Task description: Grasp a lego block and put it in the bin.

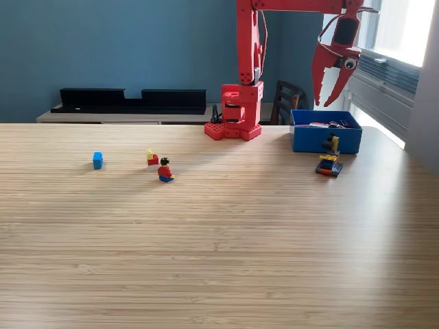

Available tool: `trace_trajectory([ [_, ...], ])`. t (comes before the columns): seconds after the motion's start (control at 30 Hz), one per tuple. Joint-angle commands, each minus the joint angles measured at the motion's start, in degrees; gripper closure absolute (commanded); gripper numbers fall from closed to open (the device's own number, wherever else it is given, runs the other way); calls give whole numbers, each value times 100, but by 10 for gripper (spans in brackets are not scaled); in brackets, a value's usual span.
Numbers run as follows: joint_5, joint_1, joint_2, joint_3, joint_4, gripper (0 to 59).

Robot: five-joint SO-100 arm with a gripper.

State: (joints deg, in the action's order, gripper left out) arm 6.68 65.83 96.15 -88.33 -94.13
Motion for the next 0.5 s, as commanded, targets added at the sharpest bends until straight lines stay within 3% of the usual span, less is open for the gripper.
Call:
trace_trajectory([
  [0.03,650,-1635,510,1274,-44,585],
  [0.2,1336,-3164,510,1863,-35,585],
  [0.5,1011,-4896,510,1890,-35,585],
])
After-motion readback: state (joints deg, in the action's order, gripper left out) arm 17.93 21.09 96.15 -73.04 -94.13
